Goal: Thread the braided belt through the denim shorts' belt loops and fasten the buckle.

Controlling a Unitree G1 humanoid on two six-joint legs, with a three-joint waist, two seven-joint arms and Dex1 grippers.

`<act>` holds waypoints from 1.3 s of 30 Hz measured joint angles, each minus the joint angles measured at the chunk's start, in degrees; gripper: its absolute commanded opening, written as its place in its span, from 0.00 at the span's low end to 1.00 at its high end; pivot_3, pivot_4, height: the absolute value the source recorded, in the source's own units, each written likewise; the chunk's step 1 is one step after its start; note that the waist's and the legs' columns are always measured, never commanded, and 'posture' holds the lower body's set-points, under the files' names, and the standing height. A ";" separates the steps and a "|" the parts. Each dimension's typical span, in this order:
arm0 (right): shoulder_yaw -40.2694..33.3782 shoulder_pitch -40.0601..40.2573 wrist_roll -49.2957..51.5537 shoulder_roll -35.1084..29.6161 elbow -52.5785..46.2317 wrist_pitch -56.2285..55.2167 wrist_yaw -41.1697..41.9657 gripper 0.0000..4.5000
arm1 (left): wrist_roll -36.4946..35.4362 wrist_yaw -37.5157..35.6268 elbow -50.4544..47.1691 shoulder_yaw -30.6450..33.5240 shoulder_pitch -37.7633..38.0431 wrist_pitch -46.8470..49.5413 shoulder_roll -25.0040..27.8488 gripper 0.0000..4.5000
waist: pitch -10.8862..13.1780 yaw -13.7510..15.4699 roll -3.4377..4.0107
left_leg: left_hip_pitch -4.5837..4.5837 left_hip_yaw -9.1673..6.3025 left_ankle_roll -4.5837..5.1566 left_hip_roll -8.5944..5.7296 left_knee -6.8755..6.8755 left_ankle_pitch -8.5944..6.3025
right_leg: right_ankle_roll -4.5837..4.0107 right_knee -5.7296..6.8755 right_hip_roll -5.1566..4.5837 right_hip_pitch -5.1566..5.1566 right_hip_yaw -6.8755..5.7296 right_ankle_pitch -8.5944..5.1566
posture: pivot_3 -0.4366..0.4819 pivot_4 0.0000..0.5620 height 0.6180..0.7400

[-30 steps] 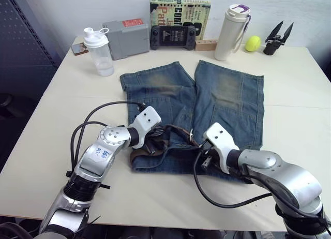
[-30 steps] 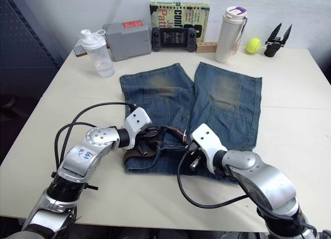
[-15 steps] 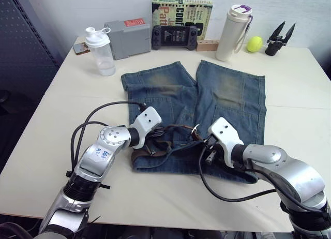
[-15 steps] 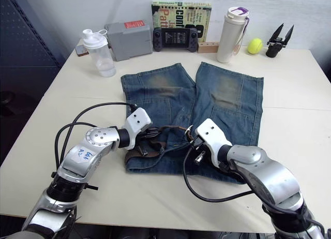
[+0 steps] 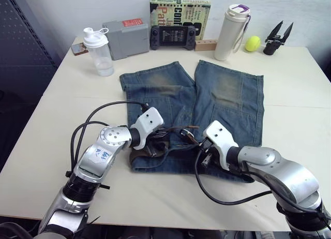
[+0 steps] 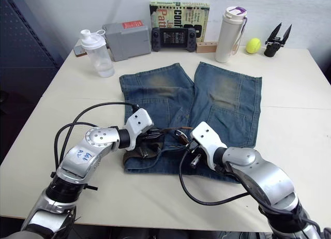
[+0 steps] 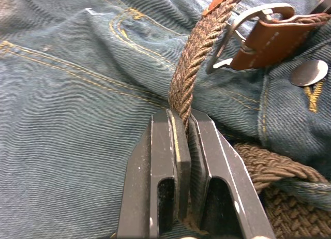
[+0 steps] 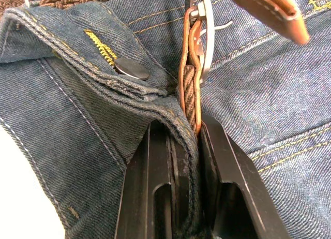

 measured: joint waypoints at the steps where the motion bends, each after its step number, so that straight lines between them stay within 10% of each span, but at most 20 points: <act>1: 0.00 0.05 -0.01 0.11 0.03 0.00 -0.18 0.01 | 0.01 0.39 0.00 0.41 0.00 0.11 0.01 0.00 | 0.00 -0.01 0.00 | 0.00 0.00 0.00 0.00 0.00 0.00 | 0.00 0.00 0.00 0.00 0.00 0.00 | 0.48 0.27 0.92; 10: -1.72 0.46 0.27 2.90 1.26 0.70 -1.56 0.01 | -0.87 6.43 -2.00 8.72 -1.10 2.77 -1.37 0.00 | 0.00 -0.04 0.00 | 0.01 0.00 0.00 0.00 0.00 0.00 | 0.00 0.02 0.00 0.00 0.00 0.00 | 0.48 0.27 0.92; 26: -7.99 -2.85 0.08 13.81 4.63 5.44 -9.76 0.01 | -4.71 3.61 -11.64 6.84 2.95 9.12 2.65 0.00 | 0.00 -0.13 0.00 | 0.01 0.02 -0.01 -0.01 0.00 0.00 | 0.00 0.05 0.00 -0.02 0.04 0.00 | 0.48 0.27 0.92; 39: -8.84 -4.65 -1.77 16.80 4.35 5.60 -15.38 0.01 | -5.28 12.84 -11.89 7.99 3.66 21.86 -3.77 0.00 | 0.00 -0.01 0.00 | 0.00 0.01 -0.01 -0.03 0.00 0.00 | 0.00 0.09 0.00 -0.05 0.06 0.00 | 0.48 0.27 0.92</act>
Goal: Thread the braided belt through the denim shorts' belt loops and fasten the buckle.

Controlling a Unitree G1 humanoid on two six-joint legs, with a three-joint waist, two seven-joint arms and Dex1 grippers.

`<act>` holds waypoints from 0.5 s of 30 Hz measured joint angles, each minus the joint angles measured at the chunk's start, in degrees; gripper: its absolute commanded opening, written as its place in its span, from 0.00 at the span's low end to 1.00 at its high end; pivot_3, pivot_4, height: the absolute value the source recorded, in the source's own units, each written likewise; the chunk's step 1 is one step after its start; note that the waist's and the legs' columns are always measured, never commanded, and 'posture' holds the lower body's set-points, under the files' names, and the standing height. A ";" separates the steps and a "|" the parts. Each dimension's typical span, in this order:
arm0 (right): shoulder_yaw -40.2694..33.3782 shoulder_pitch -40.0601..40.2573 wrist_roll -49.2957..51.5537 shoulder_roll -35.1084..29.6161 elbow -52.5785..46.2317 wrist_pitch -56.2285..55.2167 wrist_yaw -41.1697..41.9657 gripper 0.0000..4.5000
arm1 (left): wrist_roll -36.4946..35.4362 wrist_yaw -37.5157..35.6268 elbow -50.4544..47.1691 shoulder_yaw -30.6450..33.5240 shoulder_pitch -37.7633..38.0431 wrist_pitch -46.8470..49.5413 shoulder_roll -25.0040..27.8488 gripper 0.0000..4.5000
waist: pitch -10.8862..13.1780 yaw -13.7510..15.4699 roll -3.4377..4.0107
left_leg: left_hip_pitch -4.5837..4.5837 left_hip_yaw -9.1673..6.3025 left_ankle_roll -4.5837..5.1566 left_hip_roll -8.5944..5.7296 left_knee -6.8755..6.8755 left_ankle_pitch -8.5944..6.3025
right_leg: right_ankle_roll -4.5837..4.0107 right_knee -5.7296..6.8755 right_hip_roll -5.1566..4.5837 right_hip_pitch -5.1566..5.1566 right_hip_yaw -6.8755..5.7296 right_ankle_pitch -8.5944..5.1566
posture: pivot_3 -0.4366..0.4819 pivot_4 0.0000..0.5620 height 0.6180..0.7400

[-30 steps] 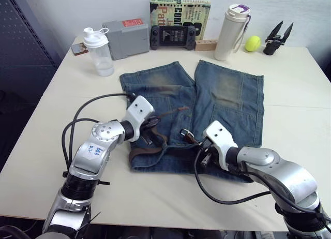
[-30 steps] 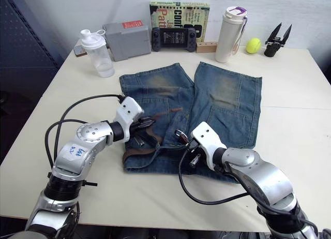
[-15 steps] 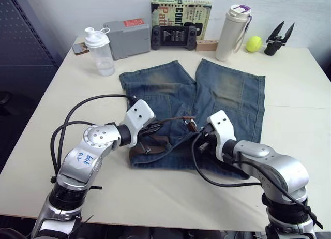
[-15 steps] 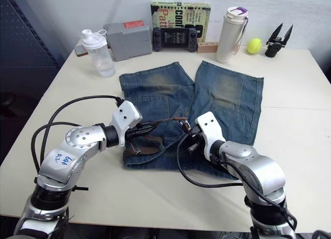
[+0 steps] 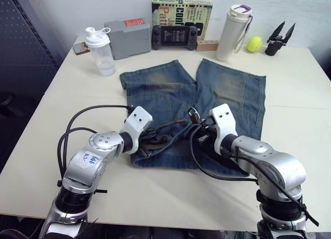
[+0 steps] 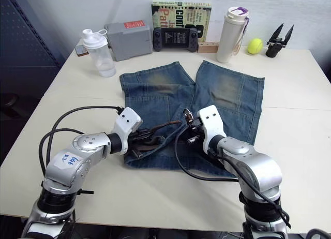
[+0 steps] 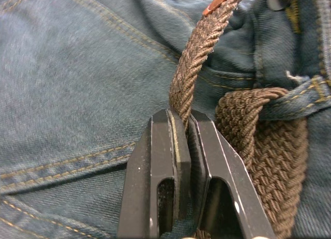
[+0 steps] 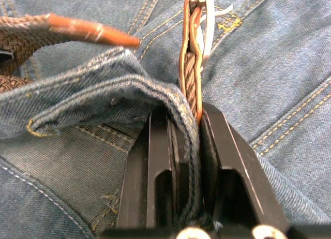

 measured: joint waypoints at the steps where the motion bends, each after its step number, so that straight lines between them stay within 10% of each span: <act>1: 0.03 0.00 -0.10 0.17 -0.03 0.00 -0.30 0.01 | 0.02 0.68 0.00 0.24 -0.36 0.62 -0.67 0.00 | 0.00 0.02 0.00 | 0.00 0.00 0.00 0.00 0.00 0.00 | 0.00 0.00 0.00 0.00 0.00 0.00 | 0.48 0.27 0.92; 15: 1.26 0.15 -1.22 0.95 -0.43 -0.01 -2.05 0.01 | -2.26 6.93 0.14 3.04 -3.03 7.81 -11.60 0.00 | 0.00 -0.06 0.00 | 0.00 0.02 -0.01 0.00 -0.01 0.00 | 0.00 0.00 0.00 -0.01 0.02 0.00 | 0.48 0.27 0.92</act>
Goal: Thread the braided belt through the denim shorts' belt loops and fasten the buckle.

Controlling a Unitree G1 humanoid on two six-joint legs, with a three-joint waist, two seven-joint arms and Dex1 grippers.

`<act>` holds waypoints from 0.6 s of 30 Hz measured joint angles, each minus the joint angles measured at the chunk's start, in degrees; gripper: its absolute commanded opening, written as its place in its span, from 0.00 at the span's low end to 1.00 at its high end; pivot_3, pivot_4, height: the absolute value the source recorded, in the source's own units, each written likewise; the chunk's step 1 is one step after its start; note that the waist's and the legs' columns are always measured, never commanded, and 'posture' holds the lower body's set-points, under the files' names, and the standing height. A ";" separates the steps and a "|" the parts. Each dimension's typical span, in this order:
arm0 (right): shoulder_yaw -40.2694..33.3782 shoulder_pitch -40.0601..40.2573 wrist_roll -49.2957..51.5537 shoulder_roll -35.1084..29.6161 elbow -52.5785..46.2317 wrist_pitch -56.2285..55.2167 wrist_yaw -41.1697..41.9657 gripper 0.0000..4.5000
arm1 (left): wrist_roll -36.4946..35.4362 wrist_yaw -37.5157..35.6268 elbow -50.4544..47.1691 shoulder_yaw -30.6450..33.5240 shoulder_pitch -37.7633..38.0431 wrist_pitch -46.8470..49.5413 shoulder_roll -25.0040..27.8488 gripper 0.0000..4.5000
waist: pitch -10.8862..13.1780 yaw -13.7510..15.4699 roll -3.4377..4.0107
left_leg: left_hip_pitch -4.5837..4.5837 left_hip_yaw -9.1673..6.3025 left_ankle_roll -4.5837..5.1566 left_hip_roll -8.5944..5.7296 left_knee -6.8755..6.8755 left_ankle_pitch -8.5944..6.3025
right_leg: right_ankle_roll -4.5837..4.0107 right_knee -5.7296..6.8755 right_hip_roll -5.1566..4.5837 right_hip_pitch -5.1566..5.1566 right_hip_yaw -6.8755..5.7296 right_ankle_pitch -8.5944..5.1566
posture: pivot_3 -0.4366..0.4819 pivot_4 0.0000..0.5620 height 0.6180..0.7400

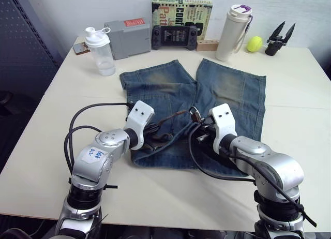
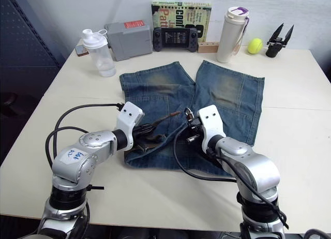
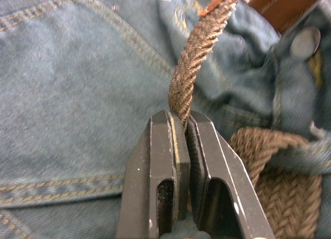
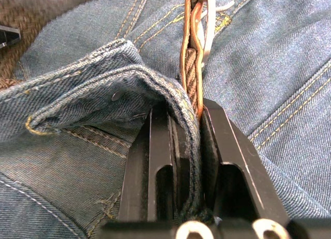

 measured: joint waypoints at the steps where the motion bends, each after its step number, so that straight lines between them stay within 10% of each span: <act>1: 0.20 -0.01 -0.13 0.00 -0.19 0.00 -0.11 0.01 | -0.10 0.14 0.00 0.16 -0.02 0.43 -0.29 0.00 | 0.00 0.01 0.00 | 0.00 0.00 0.00 0.00 0.00 0.00 | 0.00 0.00 0.00 0.00 0.00 0.00 | 0.48 0.27 0.92; 18: 1.23 -1.06 -0.60 0.64 -2.09 0.01 -0.88 0.01 | -0.45 1.61 0.61 0.47 -0.40 1.70 -1.75 0.00 | 0.00 -0.02 0.00 | -0.02 0.03 0.00 0.00 -0.01 0.00 | 0.00 0.00 0.00 -0.05 0.02 0.00 | 0.48 0.27 0.92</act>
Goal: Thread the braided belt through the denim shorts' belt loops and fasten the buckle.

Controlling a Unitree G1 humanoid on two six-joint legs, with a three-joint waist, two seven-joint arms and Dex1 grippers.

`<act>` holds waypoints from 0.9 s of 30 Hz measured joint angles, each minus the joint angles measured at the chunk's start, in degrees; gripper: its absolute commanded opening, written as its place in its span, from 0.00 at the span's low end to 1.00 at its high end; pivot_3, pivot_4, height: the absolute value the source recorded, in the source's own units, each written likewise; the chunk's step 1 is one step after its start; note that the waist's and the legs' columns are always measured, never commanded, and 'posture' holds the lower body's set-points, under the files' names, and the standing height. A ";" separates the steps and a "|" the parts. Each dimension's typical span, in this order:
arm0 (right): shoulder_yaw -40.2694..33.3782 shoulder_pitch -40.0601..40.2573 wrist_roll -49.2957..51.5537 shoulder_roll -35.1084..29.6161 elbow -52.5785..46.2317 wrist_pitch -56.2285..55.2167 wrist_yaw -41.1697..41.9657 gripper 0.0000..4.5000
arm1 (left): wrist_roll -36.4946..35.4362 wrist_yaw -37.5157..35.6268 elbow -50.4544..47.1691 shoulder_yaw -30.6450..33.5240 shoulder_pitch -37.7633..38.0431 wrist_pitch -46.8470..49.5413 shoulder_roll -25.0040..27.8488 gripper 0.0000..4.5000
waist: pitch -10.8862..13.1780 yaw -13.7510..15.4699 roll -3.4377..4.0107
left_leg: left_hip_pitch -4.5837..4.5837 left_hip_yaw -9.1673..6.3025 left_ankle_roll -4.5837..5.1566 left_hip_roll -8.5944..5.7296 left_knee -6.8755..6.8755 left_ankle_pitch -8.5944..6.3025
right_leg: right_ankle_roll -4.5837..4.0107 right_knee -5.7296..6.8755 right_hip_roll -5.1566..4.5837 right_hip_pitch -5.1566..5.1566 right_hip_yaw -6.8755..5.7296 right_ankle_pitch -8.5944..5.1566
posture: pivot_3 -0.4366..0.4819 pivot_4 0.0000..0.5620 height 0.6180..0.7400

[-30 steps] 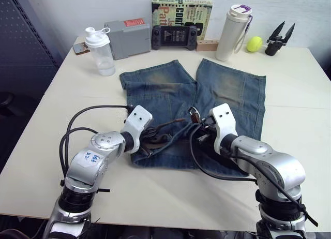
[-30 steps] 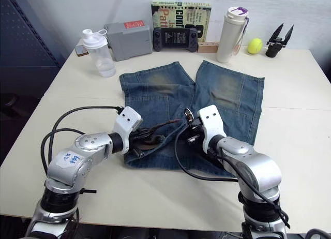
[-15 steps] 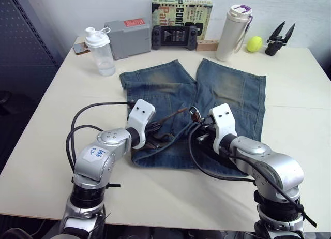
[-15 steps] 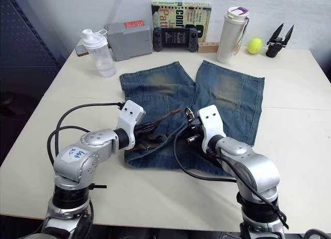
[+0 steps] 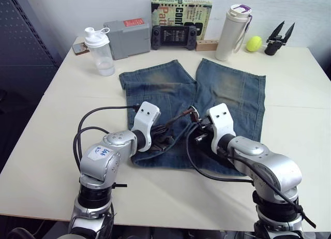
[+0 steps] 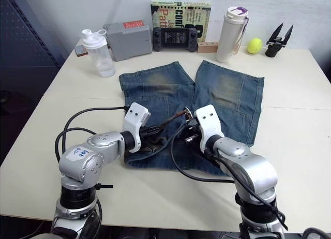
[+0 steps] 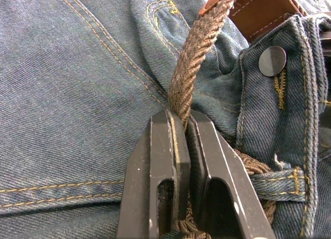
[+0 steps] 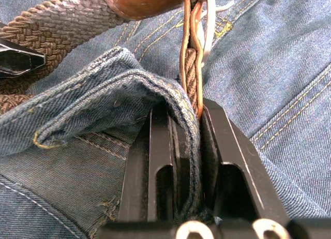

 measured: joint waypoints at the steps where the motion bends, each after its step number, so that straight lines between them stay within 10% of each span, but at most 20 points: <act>1: 0.17 0.00 0.00 -0.04 -0.11 0.00 0.05 0.01 | 0.00 0.21 0.18 0.01 -0.06 -0.08 -0.13 0.00 | 0.00 -0.01 0.00 | 0.00 0.00 0.00 0.00 0.00 0.00 | 0.00 0.01 0.00 0.00 0.01 0.00 | 0.48 0.27 0.92; 21: 4.45 0.37 0.06 -2.25 -2.40 2.08 2.41 0.01 | -2.93 -4.41 1.69 -4.24 -1.54 -5.65 -0.99 0.00 | 0.00 -0.56 0.00 | -0.02 0.05 -0.01 0.02 -0.03 0.01 | 0.00 0.02 0.00 -0.07 0.03 0.00 | 0.48 0.27 0.92; 27: 10.53 2.45 1.87 -15.94 -7.17 -1.91 12.75 0.01 | -2.43 -7.30 4.67 -4.83 -0.34 -12.17 2.87 0.00 | 0.00 -1.14 0.00 | -0.04 0.03 -0.02 0.02 -0.06 0.01 | 0.00 -0.02 0.00 -0.08 0.02 0.00 | 0.48 0.27 0.92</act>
